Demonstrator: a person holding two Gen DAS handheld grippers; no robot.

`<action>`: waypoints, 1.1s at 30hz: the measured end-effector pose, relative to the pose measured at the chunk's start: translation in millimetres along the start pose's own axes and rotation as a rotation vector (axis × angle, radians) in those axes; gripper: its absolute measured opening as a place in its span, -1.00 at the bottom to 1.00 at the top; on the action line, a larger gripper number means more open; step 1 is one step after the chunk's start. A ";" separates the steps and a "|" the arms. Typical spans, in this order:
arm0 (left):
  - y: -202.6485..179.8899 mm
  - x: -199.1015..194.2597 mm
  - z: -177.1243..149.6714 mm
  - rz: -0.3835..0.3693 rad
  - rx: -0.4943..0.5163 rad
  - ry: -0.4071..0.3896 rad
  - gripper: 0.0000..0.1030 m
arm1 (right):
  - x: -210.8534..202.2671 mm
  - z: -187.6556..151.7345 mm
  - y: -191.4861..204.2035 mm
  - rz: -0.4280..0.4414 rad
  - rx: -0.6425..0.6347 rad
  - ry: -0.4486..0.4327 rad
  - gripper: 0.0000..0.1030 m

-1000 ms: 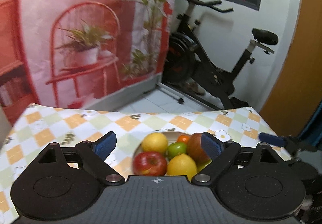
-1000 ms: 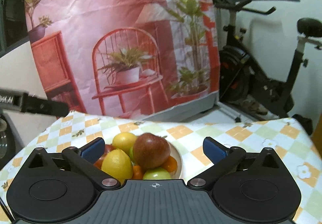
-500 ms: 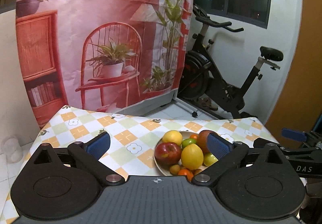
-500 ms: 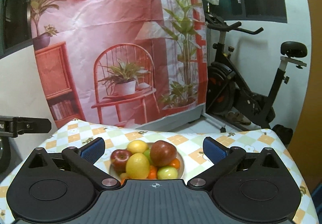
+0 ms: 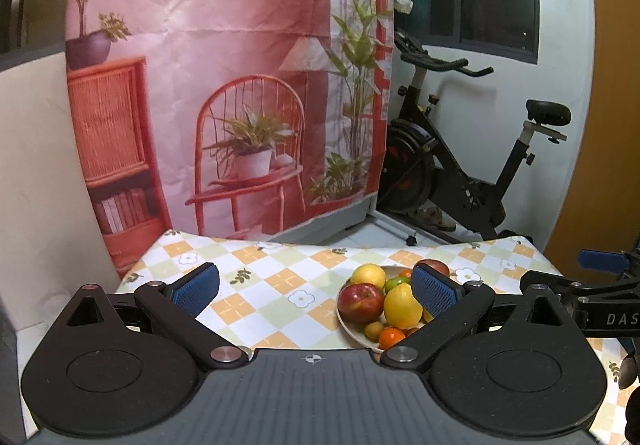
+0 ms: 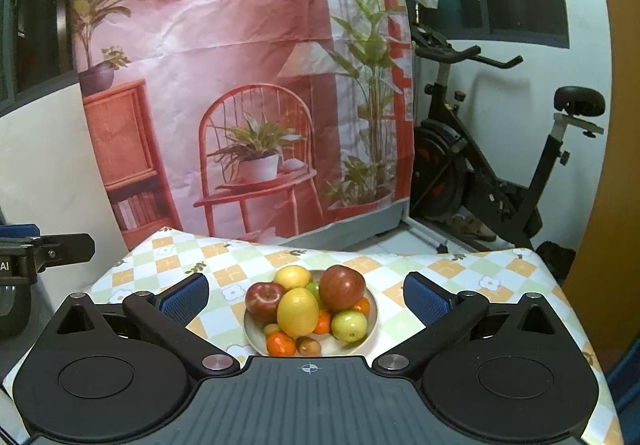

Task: Organize fruits

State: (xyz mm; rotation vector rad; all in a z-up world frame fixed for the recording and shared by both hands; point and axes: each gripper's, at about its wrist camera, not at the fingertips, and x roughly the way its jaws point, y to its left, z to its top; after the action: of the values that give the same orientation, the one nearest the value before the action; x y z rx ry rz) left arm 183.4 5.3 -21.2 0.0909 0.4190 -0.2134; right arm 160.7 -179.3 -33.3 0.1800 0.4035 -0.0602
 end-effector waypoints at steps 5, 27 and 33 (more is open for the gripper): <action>-1.5 -11.8 0.2 0.024 0.011 -0.032 1.00 | -7.5 1.8 3.6 0.001 -0.007 -0.007 0.99; -1.6 -14.5 -5.2 0.029 0.023 -0.014 1.00 | -11.2 2.2 4.7 0.006 0.001 -0.006 0.99; -1.3 -14.8 -5.5 0.028 0.016 -0.011 1.00 | -11.9 1.9 4.4 0.006 0.001 -0.006 0.99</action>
State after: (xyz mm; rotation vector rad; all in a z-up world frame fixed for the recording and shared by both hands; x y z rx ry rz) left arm 167.7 7.5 -20.2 0.1110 0.4047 -0.1894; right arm 150.9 -175.1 -26.1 0.1820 0.3974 -0.0555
